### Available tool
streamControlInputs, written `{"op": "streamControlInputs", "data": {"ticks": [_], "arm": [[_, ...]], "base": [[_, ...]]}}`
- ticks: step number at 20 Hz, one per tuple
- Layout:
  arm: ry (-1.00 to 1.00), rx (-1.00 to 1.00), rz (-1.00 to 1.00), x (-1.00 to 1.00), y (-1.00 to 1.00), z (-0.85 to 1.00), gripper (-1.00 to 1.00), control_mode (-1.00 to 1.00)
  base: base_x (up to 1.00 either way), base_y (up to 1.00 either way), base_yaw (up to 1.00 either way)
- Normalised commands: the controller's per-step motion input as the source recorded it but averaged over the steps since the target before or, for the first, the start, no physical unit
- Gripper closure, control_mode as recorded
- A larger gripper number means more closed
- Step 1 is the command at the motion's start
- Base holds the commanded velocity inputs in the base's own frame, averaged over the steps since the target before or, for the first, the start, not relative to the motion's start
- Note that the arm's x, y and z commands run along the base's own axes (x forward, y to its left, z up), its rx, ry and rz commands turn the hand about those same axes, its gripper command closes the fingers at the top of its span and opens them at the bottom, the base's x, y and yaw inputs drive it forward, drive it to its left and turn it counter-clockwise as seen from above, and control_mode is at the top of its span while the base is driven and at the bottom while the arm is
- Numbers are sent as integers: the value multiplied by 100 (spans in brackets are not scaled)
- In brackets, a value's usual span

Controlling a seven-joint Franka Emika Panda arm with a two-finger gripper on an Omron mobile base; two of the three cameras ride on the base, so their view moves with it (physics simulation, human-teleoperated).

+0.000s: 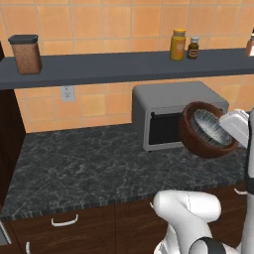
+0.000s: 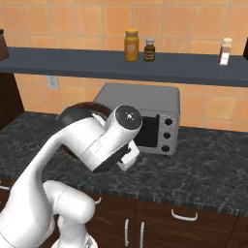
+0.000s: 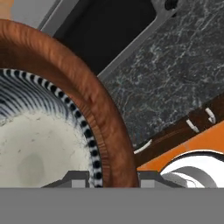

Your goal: Pick up the bowls on the counter and stack them on top of one another in the open cabinet. Place the smaller bowl on top of the larger bowl.

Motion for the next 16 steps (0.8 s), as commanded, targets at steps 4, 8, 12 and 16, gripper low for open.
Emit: {"op": "streamControlInputs", "data": {"ticks": [4, 8, 12, 16], "arm": [[-10, 9, -14, -14, 72, 100, 100, -100], [-5, 8, -14, -14, 65, 100, 100, -100], [-5, 9, -12, -8, 59, 100, 100, -100], [-3, 6, -10, 0, 64, 96, 100, -100]], "base": [[0, 0, 0], [0, 0, 0], [0, 0, 0], [0, 0, 0]]}}
